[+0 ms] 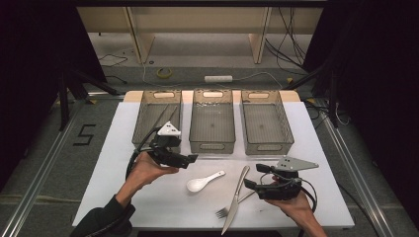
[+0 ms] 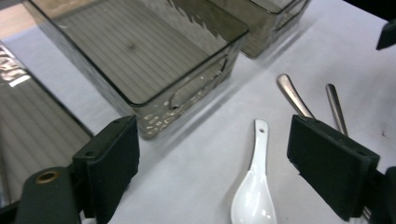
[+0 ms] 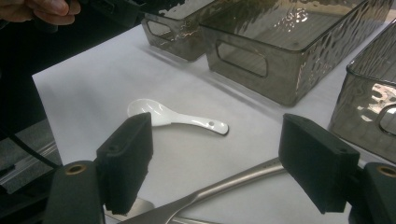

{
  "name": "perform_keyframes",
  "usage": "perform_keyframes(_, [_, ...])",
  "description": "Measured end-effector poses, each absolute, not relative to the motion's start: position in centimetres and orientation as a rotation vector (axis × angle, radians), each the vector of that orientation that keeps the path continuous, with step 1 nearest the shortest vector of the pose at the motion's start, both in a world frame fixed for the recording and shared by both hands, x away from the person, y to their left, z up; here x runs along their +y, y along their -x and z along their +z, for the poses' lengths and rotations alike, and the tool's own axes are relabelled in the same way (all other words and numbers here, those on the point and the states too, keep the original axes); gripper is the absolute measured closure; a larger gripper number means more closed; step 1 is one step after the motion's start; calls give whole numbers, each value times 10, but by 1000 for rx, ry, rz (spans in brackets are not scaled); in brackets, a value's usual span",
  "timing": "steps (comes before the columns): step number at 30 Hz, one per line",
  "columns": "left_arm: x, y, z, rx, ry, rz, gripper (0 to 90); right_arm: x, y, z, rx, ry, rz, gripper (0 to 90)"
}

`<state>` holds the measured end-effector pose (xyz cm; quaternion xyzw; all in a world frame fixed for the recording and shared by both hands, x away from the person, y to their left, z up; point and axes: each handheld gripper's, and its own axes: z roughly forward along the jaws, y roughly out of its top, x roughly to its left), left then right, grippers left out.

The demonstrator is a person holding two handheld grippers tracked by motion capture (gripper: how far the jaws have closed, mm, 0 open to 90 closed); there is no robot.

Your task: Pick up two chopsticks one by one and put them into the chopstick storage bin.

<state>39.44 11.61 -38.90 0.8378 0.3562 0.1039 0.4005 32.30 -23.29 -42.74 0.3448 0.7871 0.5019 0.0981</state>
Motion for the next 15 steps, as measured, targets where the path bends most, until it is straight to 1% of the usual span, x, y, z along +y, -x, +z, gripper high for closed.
perform_keyframes(15, [90,-386,-404,841,-2234,205,163,-232,-322,-428,2338,-1015,1472,268])
